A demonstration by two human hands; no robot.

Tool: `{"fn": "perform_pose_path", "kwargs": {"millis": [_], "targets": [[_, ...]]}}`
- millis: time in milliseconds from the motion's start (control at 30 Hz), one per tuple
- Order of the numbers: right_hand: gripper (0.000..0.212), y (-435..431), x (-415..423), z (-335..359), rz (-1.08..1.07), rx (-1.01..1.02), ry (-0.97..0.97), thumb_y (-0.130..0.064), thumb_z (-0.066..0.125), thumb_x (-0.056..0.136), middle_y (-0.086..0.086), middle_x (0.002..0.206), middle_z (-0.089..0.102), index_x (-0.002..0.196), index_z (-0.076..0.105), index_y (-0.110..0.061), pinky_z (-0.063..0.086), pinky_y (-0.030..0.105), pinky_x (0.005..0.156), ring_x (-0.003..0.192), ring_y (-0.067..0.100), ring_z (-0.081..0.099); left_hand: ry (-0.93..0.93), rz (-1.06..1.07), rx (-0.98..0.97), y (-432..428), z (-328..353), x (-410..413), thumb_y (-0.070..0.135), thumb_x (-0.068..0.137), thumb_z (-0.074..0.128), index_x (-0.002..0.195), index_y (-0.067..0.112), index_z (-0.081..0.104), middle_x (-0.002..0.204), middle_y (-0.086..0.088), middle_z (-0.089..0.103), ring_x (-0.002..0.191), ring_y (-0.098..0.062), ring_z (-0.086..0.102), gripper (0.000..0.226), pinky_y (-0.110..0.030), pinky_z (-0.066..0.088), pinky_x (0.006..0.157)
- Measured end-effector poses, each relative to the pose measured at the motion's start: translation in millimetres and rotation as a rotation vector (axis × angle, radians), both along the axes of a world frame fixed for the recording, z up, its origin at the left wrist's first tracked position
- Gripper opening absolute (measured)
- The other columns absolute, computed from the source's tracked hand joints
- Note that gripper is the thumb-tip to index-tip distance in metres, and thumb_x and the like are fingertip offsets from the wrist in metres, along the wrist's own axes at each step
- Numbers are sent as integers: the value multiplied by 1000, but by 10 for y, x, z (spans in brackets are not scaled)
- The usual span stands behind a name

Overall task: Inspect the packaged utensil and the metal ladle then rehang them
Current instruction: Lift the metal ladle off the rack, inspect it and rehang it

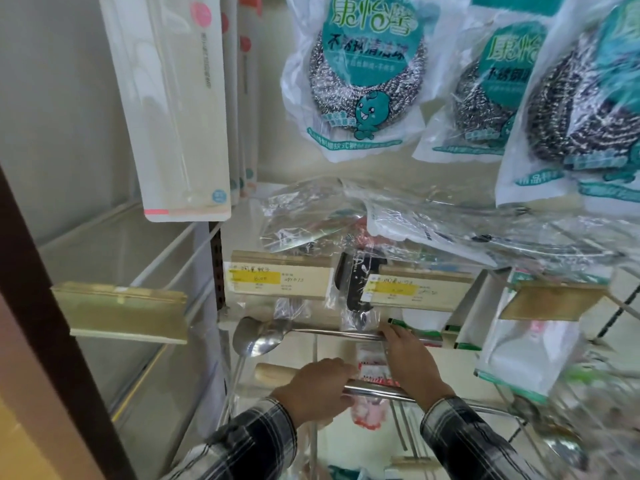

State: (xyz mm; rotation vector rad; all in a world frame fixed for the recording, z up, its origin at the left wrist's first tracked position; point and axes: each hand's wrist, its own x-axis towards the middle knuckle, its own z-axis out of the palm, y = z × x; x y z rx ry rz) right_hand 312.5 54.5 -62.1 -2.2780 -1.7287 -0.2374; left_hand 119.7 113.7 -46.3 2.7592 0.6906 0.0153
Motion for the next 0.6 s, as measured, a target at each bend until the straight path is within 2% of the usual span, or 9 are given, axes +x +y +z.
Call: {"fn": "perform_pose_path", "kwargs": {"millis": [67,167,267,433,500,600], "targets": [[52,-47,-44,49,13,56,64,5,62,74,14,115,65,123,54,-10,54,38,81,100,32,63,-29,-9,7,-36,-10,43,29,90,51,122,16,53,115,-11,60,105,-29,57,35,-37,45,85],[46,-132,-89,111,18,44,138,-2,50,85,12,126,58,131,47,-12,48,39,91,113,30,55,-76,-39,-3,-78,-45,92,27,92,48,114,15,57,109,-11,63,99,-29,59,26,-37,45,79],[41,-173,-86,130,-7,48,195,-4,48,87,12,127,59,127,51,-10,46,40,95,115,30,53,-79,-49,-22,-65,-63,104,25,93,47,110,13,58,106,-13,63,96,-30,59,24,-36,44,77],[36,-169,-62,103,-21,88,208,-2,52,84,13,123,60,119,59,-9,46,36,95,113,29,55,-76,-43,-7,-87,-48,112,26,95,44,118,14,56,110,-12,62,98,-31,59,28,-35,41,80],[32,-148,-43,99,-30,113,152,2,61,76,17,113,62,106,66,-7,49,37,90,105,33,58,-76,-37,13,-110,-41,105,27,96,43,119,15,55,112,-13,62,99,-32,59,29,-36,41,82],[28,-127,-23,108,-51,103,24,-1,76,62,13,87,64,88,72,-11,56,38,70,82,31,61,-61,-31,20,-130,-30,94,27,97,42,122,15,53,113,-14,60,100,-33,58,31,-38,40,84]]}}
